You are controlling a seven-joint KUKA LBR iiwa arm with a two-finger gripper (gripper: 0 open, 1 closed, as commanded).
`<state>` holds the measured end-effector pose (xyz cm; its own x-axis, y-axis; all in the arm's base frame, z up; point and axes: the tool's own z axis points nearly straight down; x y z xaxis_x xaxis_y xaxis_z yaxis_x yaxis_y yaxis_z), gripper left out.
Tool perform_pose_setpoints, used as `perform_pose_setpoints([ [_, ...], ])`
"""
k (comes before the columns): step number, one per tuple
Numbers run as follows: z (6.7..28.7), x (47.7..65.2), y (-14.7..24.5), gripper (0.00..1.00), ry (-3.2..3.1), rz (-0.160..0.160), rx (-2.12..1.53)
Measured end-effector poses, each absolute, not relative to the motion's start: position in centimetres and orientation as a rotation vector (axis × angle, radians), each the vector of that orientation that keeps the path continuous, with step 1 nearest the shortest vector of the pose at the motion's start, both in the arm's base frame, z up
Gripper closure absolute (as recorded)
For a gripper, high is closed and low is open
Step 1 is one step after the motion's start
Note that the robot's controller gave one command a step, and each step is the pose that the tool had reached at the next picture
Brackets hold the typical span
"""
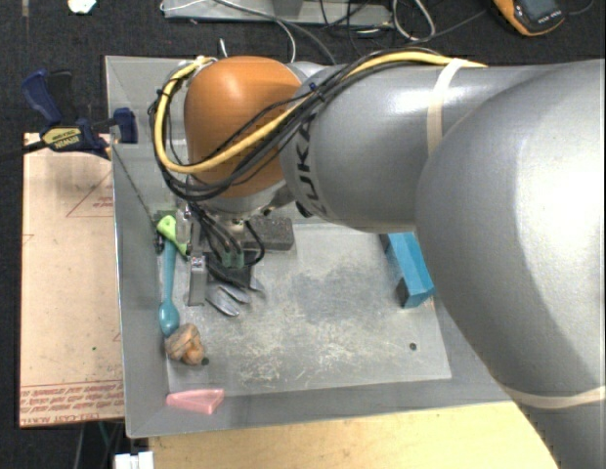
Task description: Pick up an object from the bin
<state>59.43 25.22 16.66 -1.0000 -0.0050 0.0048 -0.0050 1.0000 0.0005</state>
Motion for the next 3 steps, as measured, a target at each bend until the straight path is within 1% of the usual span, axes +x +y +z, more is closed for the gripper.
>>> perform_pose_setpoints([
  [1, 17.2, 59.6, 25.1, 0.0, -3.142, -0.003, 0.001],
  [2, 14.8, 57.2, 20.8, 0.0, -3.131, -0.007, 0.278],
  [3, 16.7, 59.1, 17.8, 0.0, -3.124, -0.004, 0.338],
])
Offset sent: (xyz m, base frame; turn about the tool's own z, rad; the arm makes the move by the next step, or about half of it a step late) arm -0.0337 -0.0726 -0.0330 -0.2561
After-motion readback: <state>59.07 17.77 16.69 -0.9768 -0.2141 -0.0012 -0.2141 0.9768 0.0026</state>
